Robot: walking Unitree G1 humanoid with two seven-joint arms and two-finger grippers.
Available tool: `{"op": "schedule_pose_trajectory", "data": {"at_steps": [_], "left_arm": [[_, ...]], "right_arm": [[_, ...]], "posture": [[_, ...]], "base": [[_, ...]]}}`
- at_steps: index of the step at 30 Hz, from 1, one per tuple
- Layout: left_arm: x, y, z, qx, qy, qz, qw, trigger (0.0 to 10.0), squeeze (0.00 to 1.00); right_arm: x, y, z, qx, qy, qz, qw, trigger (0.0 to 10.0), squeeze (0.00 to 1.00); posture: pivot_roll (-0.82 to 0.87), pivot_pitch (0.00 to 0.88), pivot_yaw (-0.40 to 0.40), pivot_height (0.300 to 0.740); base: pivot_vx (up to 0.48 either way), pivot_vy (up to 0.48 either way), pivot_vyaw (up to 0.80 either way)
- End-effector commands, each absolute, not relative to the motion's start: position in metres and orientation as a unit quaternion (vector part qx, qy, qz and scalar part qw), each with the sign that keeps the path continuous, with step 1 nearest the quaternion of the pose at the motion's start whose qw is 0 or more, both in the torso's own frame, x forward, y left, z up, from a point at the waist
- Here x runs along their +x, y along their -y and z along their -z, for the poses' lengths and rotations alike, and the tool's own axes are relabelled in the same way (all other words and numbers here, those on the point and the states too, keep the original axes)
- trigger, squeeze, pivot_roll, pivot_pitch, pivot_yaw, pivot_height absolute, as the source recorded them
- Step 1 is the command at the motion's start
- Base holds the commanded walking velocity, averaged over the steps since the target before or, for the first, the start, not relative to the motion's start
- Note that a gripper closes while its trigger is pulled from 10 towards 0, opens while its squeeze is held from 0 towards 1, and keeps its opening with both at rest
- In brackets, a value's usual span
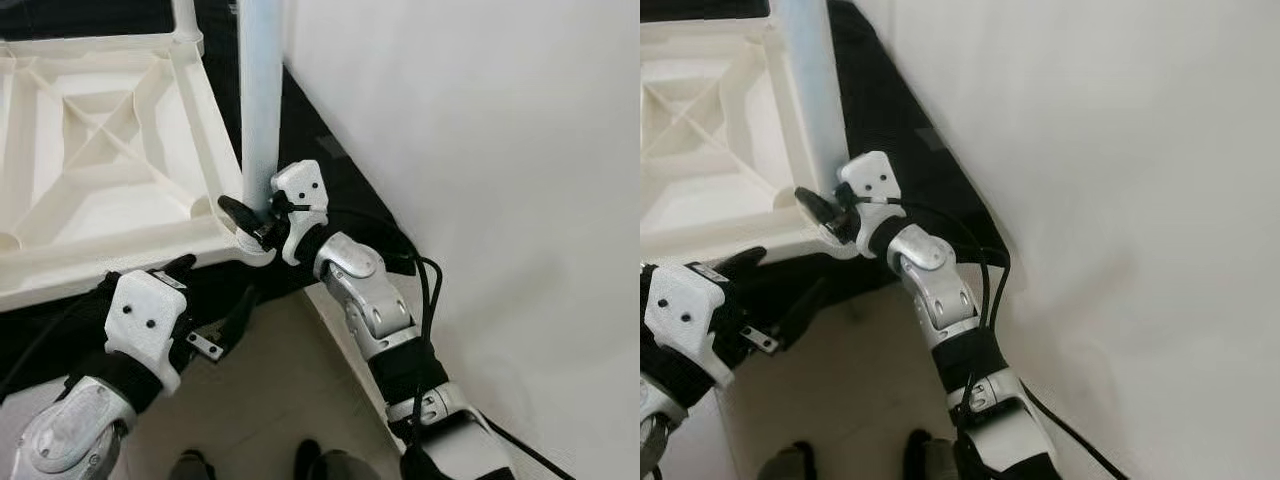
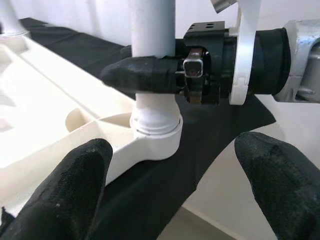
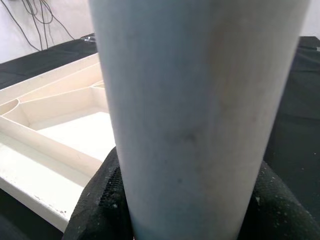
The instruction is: Building children table
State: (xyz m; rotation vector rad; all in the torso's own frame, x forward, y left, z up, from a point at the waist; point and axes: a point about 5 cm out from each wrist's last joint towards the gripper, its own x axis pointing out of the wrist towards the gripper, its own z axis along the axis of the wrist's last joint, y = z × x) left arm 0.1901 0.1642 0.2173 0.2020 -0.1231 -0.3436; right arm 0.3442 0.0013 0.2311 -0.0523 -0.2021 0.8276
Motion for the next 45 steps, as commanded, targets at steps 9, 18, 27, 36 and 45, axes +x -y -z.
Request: {"op": "schedule_pose_trajectory", "data": {"at_steps": [9, 18, 27, 36, 45], "left_arm": [[0.191, -0.162, -0.214, 0.099, 0.053, 0.181, 0.977, 10.0, 0.0], [0.192, -0.161, -0.213, 0.099, 0.053, 0.183, 0.977, 10.0, 0.0], [0.195, -0.164, -0.212, 0.098, 0.05, 0.165, 0.98, 10.0, 0.0], [0.199, -0.168, -0.21, 0.111, 0.045, 0.146, 0.982, 10.0, 0.0], [0.202, -0.169, -0.211, 0.127, 0.048, 0.143, 0.98, 10.0, 0.0]], "right_arm": [[0.361, 0.023, -0.209, -0.03, 0.04, -0.379, 0.924, 10.0, 0.0], [0.365, 0.03, -0.209, -0.039, 0.037, -0.359, 0.932, 10.0, 0.0], [0.367, 0.035, -0.203, -0.018, 0.027, -0.34, 0.94, 10.0, 0.0], [0.363, 0.049, -0.213, 0.109, 0.069, -0.331, 0.935, 10.0, 0.0], [0.346, 0.065, -0.234, 0.189, 0.164, -0.377, 0.892, 10.0, 1.0]], "posture": [[0.22, 0.263, -0.164, 0.74], [0.21, 0.261, -0.16, 0.74], [0.2, 0.263, -0.157, 0.74], [0.21, 0.253, -0.148, 0.74], [0.24, 0.218, -0.128, 0.74]], "base": [[0.0, 0.0, 0.78], [0.0, 0.0, 0.73], [0.0, 0.0, 0.0], [0.0, 0.196, 0.0], [0.0, 0.031, 0.0]]}}
